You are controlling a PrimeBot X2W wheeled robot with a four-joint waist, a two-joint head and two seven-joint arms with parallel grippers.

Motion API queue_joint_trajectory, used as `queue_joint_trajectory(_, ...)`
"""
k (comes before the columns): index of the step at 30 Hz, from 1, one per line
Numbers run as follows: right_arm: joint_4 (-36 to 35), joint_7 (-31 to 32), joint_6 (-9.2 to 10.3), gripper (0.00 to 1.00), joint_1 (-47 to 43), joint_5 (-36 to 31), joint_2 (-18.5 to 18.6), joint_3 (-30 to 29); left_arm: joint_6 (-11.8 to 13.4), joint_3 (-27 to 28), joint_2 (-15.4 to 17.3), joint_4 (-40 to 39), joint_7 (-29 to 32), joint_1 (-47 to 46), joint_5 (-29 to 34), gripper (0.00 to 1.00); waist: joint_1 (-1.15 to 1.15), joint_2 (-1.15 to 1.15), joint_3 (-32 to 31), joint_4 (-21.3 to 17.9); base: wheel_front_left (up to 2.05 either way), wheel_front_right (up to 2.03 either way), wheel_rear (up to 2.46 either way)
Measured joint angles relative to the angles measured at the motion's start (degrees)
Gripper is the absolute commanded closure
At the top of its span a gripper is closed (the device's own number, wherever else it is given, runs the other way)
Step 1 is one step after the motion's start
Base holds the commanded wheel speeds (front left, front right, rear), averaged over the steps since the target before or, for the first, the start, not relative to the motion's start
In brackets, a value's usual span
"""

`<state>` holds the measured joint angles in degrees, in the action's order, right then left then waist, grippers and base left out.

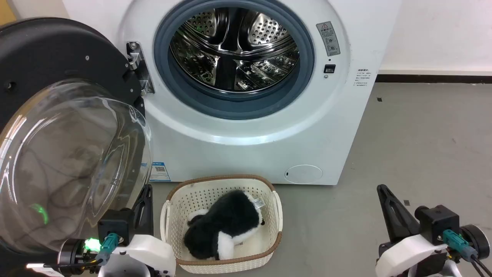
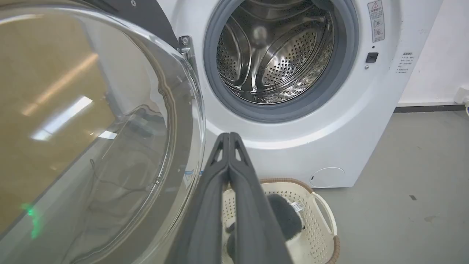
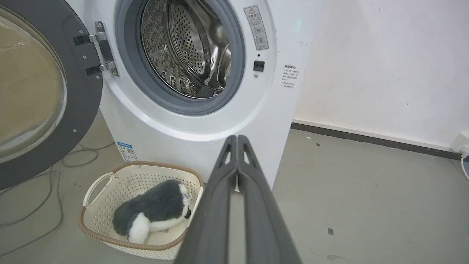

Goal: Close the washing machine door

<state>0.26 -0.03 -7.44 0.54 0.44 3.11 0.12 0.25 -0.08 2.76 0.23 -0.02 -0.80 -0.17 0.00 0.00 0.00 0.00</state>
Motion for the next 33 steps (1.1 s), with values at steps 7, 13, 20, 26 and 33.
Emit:
queue_joint_trajectory(7,0.0,0.0,0.0,1.0,0.0,0.0,0.0,0.0,0.0,0.0,0.0,0.0,0.0,0.0,0.0,1.0,0.0,0.0,0.0,0.0,0.0,0.0,0.0)
queue_joint_trajectory(13,0.0,0.0,0.0,1.0,0.0,0.0,0.0,0.0,0.0,0.0,0.0,0.0,0.0,0.0,0.0,1.0,0.0,0.0,0.0,0.0,0.0,0.0,0.0)
queue_joint_trajectory(20,0.0,0.0,0.0,1.0,0.0,0.0,0.0,0.0,0.0,0.0,0.0,0.0,0.0,0.0,0.0,1.0,0.0,0.0,0.0,0.0,0.0,0.0,0.0)
queue_joint_trajectory(26,0.0,0.0,0.0,1.0,0.0,0.0,0.0,0.0,0.0,0.0,0.0,0.0,0.0,0.0,0.0,1.0,0.0,0.0,0.0,0.0,0.0,0.0,0.0)
queue_joint_trajectory(33,0.1,-0.1,0.0,0.0,0.0,0.1,0.0,0.0,0.2,-0.1,0.0,0.1,0.0,0.0,0.0,0.0,0.0,0.0,0.0,0.0,0.0,0.0,0.0)
